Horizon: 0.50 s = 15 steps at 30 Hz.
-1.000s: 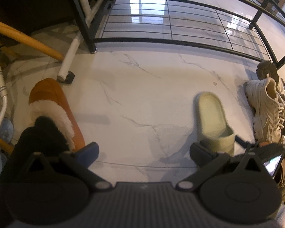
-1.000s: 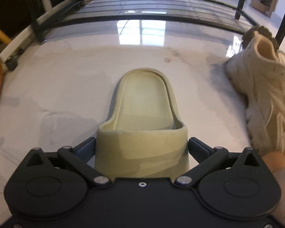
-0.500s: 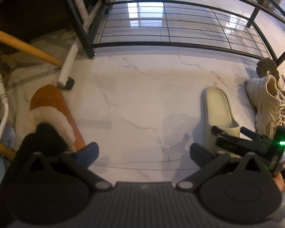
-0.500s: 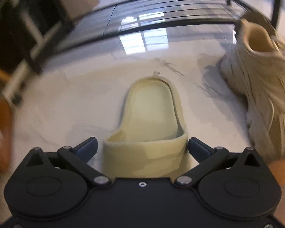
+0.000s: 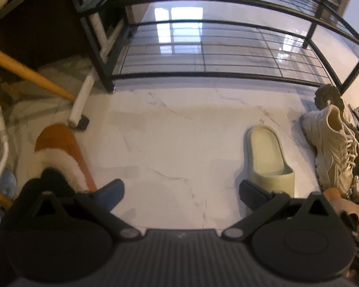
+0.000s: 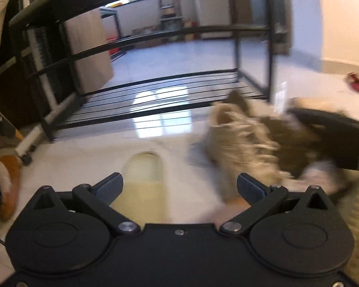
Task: Organize scattered shoes
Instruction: 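Move both tools back toward the shoe pile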
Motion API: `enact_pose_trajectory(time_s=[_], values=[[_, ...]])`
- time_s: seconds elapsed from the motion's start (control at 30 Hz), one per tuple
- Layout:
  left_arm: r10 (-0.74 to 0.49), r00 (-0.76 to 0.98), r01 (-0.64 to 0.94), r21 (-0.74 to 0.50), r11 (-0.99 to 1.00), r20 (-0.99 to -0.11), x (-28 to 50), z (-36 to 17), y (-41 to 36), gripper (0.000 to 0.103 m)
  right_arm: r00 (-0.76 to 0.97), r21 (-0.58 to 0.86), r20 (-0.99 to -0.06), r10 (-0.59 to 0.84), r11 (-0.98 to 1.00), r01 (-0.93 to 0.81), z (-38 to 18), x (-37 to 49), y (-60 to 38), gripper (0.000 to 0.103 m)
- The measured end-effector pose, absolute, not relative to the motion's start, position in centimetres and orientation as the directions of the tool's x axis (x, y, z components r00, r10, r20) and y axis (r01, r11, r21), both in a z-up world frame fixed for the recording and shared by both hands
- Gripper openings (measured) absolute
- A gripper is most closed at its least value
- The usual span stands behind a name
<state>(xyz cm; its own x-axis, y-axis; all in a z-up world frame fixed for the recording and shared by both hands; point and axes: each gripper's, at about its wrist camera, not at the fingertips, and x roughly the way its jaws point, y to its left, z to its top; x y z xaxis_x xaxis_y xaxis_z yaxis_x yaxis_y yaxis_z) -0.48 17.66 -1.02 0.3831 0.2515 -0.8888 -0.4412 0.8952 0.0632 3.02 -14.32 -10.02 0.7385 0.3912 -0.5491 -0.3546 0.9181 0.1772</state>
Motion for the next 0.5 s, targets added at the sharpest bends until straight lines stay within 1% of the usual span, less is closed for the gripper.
enact_pose_trajectory(time_s=[0.07,0.13,0.2,0.3,0.4,0.5], values=[[0.263,0.409,-0.423,0.074,0.903,-0.874,-0.5,-0.8,16.5,0.102,0.762,0.298,-0.544,0.35,0.93,-0.215,-9.4,2.6,-17.9,0.103],[0.273,0.436,-0.405,0.085,0.911,-0.858,-0.4,-0.7,15.3,0.102,0.778,0.386,-0.542,0.318,0.917,-0.106,-8.9,2.6,-20.5,0.103],[0.283,0.462,-0.386,0.096,0.917,-0.841,-0.4,-0.5,14.2,0.102,0.805,0.41,-0.526,0.274,0.911,-0.042,-8.1,2.2,-22.4,0.103],[0.291,0.547,-0.308,0.134,0.942,-0.785,-0.4,0.0,10.3,0.102,0.852,0.421,-0.484,0.199,0.906,0.028,-6.6,1.3,-25.2,0.103],[0.264,0.575,-0.262,0.132,0.956,-0.774,-0.3,-0.6,7.4,0.102,0.89,0.426,-0.44,0.118,0.9,0.091,-5.5,0.1,-27.9,0.103],[0.236,0.6,-0.216,0.129,0.968,-0.765,-0.3,-1.3,4.5,0.102,0.902,0.468,-0.423,0.089,0.874,0.133,-5.1,-1.3,-30.7,0.103]])
